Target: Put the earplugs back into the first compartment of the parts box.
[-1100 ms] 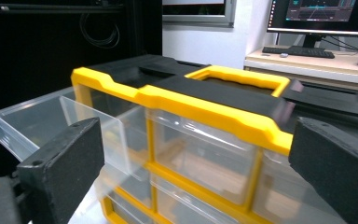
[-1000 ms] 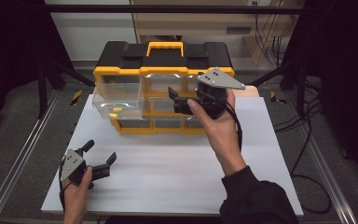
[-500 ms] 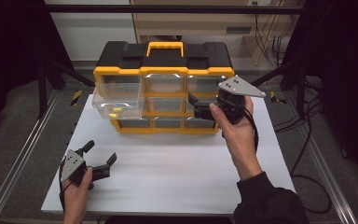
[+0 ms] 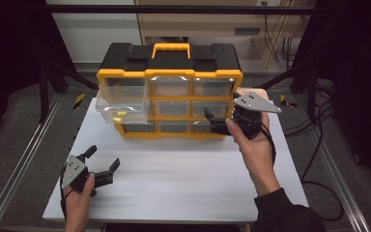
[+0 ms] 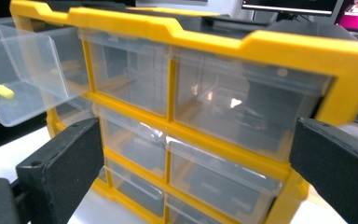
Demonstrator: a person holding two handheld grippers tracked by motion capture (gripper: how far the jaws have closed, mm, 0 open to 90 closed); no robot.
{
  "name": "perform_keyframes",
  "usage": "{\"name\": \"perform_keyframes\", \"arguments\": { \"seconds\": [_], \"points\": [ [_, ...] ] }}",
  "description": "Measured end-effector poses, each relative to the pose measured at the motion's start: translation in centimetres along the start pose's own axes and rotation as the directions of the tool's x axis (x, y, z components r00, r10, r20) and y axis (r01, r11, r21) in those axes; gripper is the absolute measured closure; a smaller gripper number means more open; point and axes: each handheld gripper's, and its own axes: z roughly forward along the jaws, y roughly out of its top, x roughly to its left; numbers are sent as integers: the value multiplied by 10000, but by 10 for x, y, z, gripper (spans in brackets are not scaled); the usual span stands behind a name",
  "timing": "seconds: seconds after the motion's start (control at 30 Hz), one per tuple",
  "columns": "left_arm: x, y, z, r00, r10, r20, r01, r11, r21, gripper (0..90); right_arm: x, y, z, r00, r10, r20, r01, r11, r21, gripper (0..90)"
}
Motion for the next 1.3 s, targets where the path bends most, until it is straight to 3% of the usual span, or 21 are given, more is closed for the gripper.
{"name": "perform_keyframes", "arguments": {
  "seconds": [0.07, 0.4, 1.3],
  "points": [
    [0, 0, 0, 10000, -14, -10, 14, 10000, -16, 13, -2, -4, -1, 9996, -211, 192, 209, 9997, 89, 34],
    [-1, 0, 1, 10000, 18, 21, -18, 10000, 50, 13, -20, -21, -13, 9989, 279, 379, -280, 9996, 2, 35],
    [0, -1, 1, 10000, -8, 29, 8, 10000, 84, 13, -36, -75, -44, 9936, 881, 714, -873, 9961, -141, 35]
  ]
}}
